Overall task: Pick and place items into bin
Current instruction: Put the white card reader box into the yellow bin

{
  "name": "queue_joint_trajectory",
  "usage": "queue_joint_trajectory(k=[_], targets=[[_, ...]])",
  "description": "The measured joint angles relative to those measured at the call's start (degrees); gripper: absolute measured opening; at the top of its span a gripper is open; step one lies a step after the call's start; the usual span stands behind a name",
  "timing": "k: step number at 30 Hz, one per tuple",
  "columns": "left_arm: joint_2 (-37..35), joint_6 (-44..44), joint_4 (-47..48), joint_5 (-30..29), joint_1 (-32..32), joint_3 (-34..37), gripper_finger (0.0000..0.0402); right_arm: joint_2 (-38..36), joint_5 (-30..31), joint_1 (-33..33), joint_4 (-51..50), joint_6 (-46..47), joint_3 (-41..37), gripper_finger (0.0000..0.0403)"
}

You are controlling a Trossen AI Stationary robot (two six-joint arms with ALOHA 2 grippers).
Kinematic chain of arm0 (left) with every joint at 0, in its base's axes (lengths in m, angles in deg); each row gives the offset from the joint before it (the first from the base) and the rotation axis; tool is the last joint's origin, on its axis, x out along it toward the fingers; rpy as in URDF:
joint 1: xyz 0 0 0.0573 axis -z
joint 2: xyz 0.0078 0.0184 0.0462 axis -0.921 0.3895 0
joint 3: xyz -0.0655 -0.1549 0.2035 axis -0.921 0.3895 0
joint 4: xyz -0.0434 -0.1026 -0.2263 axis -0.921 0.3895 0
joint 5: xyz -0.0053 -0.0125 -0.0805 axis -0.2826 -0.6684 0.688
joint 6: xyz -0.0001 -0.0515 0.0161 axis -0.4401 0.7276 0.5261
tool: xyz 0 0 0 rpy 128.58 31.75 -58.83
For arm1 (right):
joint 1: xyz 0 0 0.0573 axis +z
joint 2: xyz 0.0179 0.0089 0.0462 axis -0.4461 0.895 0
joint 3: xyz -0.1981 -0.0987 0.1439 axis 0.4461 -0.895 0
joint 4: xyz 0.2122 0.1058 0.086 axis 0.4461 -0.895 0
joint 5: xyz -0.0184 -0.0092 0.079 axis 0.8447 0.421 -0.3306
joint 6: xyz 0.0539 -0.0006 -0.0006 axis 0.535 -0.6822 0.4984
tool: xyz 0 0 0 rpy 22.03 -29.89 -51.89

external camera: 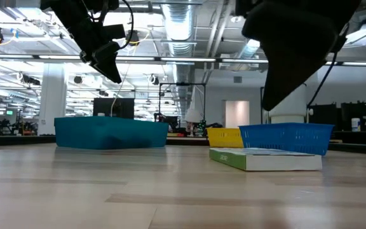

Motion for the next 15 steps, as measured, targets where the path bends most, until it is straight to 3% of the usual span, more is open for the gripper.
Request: queue_joint_trajectory(k=[6, 15], targets=[[0.0, 0.0, 0.0, 0.0, 0.0, 0.0, 0.0119, 0.0, -5.8, -3.7, -1.7, 0.2, 0.0, 0.0063], [0.0, 0.0, 0.0, 0.0, 0.0, 0.0, 0.0119, 0.0, -14.4, -8.3, -3.2, -6.9, 0.0, 0.0063]])
